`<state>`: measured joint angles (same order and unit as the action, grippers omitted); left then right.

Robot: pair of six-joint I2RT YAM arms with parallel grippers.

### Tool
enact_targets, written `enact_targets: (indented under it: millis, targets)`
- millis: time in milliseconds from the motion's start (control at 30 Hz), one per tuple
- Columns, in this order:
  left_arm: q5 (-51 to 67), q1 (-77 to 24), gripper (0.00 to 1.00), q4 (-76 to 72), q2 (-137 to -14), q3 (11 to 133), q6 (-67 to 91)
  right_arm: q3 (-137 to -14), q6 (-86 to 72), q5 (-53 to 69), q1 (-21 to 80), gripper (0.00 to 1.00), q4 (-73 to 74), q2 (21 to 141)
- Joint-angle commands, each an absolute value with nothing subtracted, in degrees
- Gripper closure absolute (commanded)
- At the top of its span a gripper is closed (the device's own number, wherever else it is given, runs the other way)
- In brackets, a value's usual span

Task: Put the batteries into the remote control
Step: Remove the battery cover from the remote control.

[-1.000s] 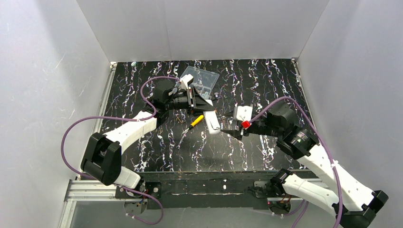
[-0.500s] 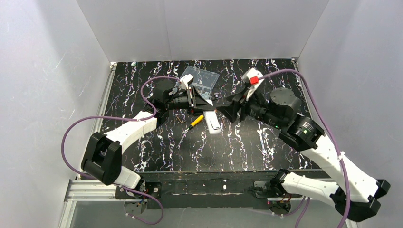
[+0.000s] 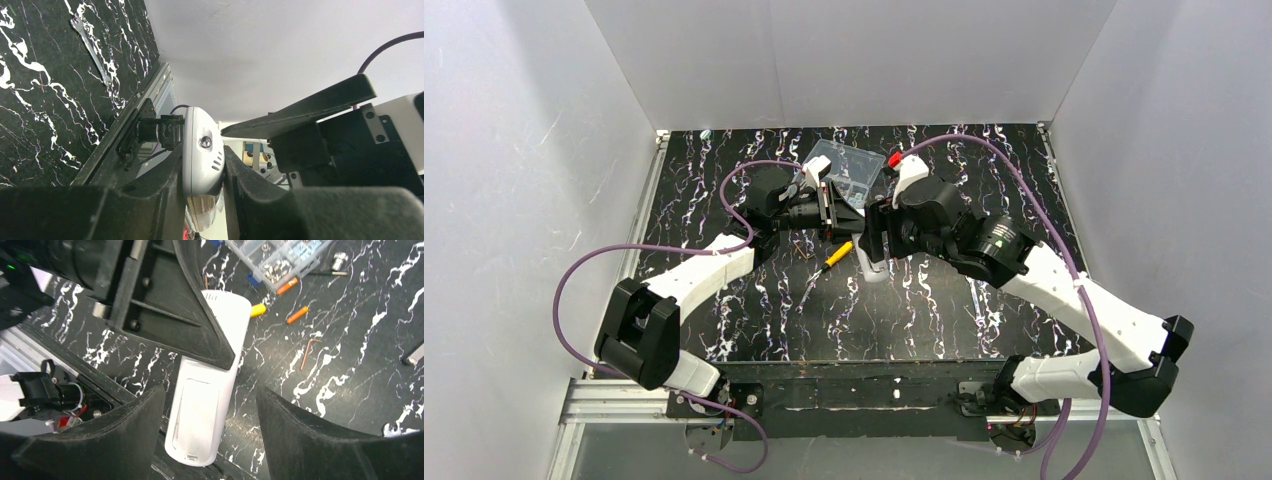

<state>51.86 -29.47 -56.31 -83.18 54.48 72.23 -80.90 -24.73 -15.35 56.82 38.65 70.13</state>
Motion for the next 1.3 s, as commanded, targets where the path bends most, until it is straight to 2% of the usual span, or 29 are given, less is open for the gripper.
enact_targets:
  millis: [0,233,633,1267]
  targets:
    - [54.32,-29.84,1.0,-59.2,-82.36,55.78,72.06,-83.46,-26.45,-15.81,57.18,0.24,41.3,70.72]
    - [54.18,-29.82,1.0,-58.67,-82.08,55.68,71.64,-82.4,-25.66,-13.53,57.08,0.27,41.71,71.04]
    - [54.04,-29.84,1.0,-57.81,-81.84,55.84,71.19,-82.07,-25.07,-11.0,56.87,0.4,43.15,71.54]
    - [53.97,-29.8,1.0,-57.39,-82.07,56.07,71.14,-82.34,-24.02,-8.59,56.87,0.49,45.06,72.62]
